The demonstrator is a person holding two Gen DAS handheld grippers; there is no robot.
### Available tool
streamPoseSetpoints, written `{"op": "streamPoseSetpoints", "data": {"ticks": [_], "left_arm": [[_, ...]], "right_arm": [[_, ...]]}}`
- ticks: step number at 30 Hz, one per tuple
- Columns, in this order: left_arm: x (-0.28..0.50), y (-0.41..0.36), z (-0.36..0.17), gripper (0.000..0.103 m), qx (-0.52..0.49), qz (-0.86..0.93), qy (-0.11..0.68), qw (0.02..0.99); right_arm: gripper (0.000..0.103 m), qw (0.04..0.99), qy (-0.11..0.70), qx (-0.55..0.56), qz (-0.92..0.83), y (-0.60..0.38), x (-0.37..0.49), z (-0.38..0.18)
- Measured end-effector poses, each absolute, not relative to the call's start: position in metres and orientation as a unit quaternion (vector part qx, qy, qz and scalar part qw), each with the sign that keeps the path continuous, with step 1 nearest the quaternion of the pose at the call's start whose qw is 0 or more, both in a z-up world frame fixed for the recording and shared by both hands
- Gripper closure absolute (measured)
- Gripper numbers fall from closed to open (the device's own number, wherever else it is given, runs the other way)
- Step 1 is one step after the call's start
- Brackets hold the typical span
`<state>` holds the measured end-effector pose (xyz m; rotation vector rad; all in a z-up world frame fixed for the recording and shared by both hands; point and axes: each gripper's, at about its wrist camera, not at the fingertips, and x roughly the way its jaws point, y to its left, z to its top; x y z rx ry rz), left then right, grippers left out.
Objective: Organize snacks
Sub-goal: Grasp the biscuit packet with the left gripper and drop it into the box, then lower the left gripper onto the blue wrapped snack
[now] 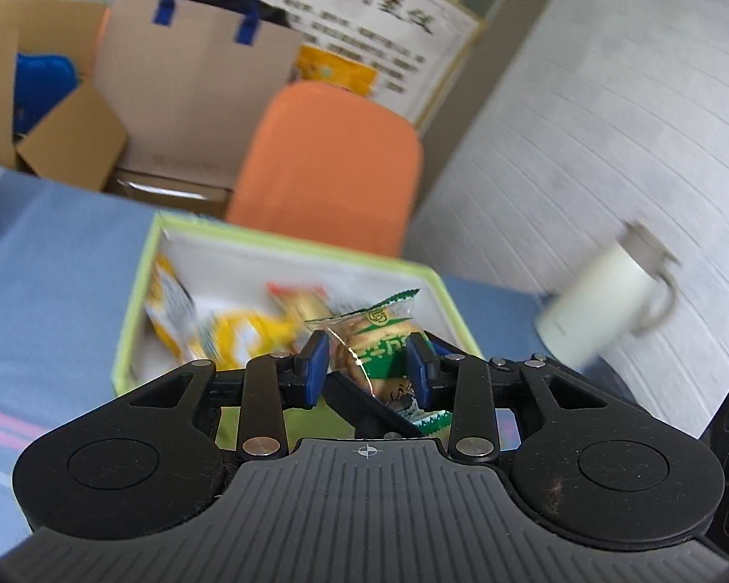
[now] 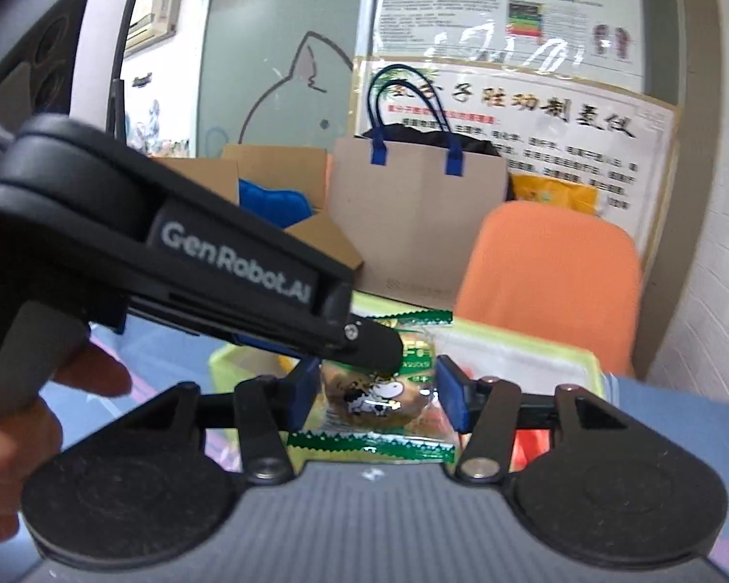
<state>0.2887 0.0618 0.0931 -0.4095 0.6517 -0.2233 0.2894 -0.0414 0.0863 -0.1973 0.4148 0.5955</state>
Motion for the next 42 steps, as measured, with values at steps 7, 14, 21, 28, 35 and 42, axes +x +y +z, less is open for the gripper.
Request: {"op": "streamPoseSetpoints", "data": {"ticks": [7, 14, 21, 28, 35, 42], "left_arm": [[0.36, 0.108, 0.072, 0.087, -0.223, -0.061, 0.342, 0.911], [0.327, 0.132, 0.081, 0.052, -0.24, -0.076, 0.286, 0.925], [0.264, 0.117, 0.072, 0.042, -0.237, -0.116, 0.294, 0.919], [0.222, 0.1, 0.013, 0.042, -0.267, -0.113, 0.374, 0.881], [0.169, 0.089, -0.014, 0.041, -0.294, -0.121, 0.405, 0.857], [0.152, 0.036, -0.008, 0.036, -0.259, -0.182, 0.416, 0.852]], "right_arm": [[0.035, 0.908, 0.259, -0.061, 0.324, 0.004, 0.383, 0.071], [0.009, 0.932, 0.194, -0.049, 0.302, -0.025, 0.347, 0.102], [0.001, 0.932, 0.202, -0.036, 0.3, -0.054, 0.269, 0.083], [0.001, 0.919, 0.271, -0.009, 0.287, -0.065, 0.199, 0.025], [0.001, 0.93, 0.276, 0.014, 0.242, -0.095, 0.129, 0.013], [0.001, 0.953, 0.265, 0.004, 0.145, -0.159, 0.09, 0.02]]}}
